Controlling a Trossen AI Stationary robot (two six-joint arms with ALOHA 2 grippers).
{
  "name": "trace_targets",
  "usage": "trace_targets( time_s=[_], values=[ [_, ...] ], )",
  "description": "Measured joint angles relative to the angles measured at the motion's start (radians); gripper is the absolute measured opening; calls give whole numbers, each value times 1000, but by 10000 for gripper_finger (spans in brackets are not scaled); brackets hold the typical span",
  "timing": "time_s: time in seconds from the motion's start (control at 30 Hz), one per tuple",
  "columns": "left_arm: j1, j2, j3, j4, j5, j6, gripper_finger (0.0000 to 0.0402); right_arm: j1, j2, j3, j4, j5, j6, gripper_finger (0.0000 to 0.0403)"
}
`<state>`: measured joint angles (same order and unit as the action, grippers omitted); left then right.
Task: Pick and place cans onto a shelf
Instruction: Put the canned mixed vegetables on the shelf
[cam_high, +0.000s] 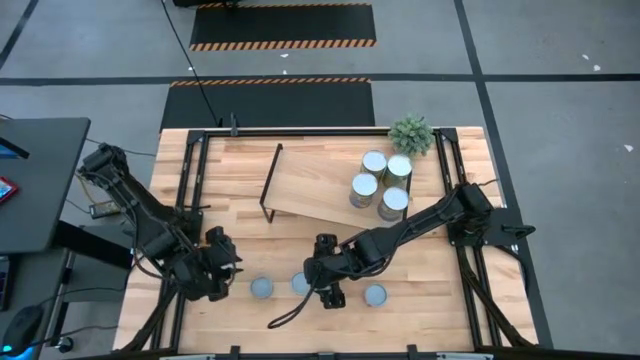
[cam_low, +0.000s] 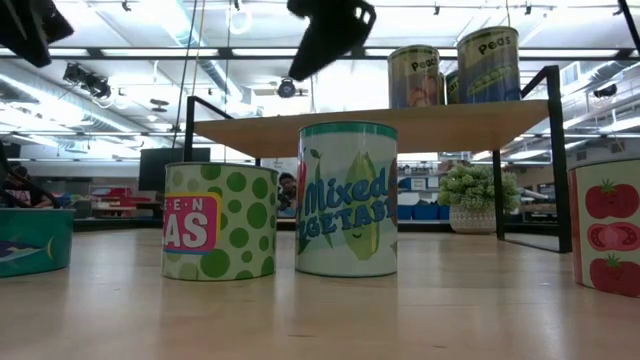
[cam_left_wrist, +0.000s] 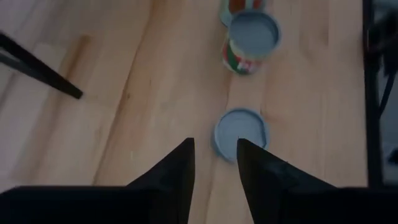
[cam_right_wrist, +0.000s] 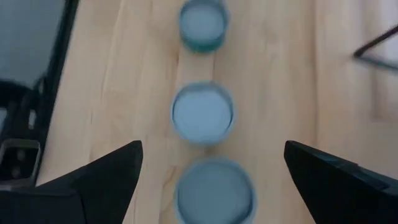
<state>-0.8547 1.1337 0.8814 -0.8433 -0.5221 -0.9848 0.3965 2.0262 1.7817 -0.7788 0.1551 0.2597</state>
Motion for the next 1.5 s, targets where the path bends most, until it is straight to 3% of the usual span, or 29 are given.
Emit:
trace_targets(
  time_s=[0.23,0.43,0.8,1.23,1.5],
  values=[
    [0,-95,-90,131,-53,-109,126,2,71,0,-33,-19,-14,400],
    [0,-100,-90,153,-54,-156,126,1,106,0,-83,9,75,400],
    [0,-100,-90,163,-53,-156,126,7,139,0,-85,30,12,397],
    [0,-100,-90,166,-53,-142,126,-21,188,-2,-103,-40,-10,288],
    [1,-100,-90,180,-57,-78,126,-27,132,35,-159,-48,-24,283]
  ],
)
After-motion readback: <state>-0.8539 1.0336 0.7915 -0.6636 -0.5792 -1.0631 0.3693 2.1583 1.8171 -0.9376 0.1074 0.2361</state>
